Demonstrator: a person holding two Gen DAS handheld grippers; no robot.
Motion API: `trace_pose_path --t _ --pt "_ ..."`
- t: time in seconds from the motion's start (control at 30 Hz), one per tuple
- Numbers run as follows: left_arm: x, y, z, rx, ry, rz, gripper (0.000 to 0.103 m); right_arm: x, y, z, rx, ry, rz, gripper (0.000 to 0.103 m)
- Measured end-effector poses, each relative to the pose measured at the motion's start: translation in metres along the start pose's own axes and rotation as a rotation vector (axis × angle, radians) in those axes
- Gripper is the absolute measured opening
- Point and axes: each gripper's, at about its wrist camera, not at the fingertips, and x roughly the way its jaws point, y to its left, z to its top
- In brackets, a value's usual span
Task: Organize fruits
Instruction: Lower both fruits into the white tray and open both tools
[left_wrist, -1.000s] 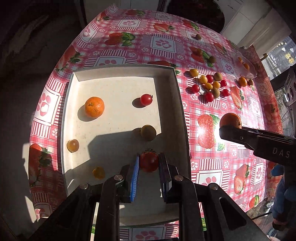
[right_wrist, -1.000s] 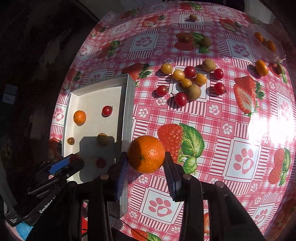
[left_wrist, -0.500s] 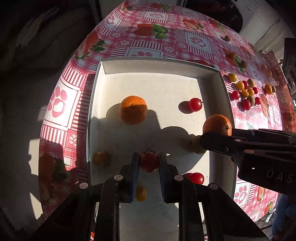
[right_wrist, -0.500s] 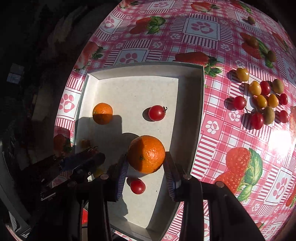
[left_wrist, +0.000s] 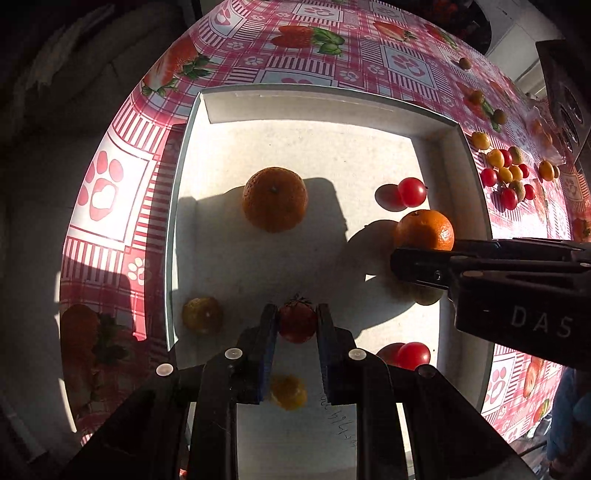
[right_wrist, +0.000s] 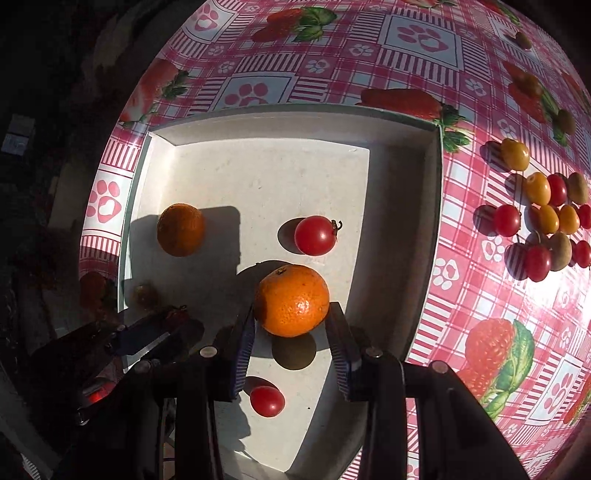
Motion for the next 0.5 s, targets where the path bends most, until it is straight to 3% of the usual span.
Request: trace_pose_path --t 0.1,0.17,0.2,0.37,0.5 --pt "0.002 0.0 0.0 -0.005 0.017 0.007 0.028 0.004 0.003 0.003 0.001 0.008 0.004 0.044" --pt "0.0 -0.001 0.0 -0.016 0.008 0.021 0.074 0.003 0.003 0.002 0.002 0.014 0.013 0.055" --pt "-0.004 -0.001 0.0 -0.019 -0.016 -0.007 0.073 0.002 0.003 0.001 0.001 0.012 0.013 0.064" --pt "-0.007 -0.008 -0.001 0.018 -0.001 0.016 0.073 -0.009 0.004 -0.001 0.004 -0.001 0.043 0.082" --pt "-0.013 -0.011 -0.002 0.018 0.009 0.02 0.074 -0.028 0.003 -0.002 0.019 -0.031 0.04 0.086"
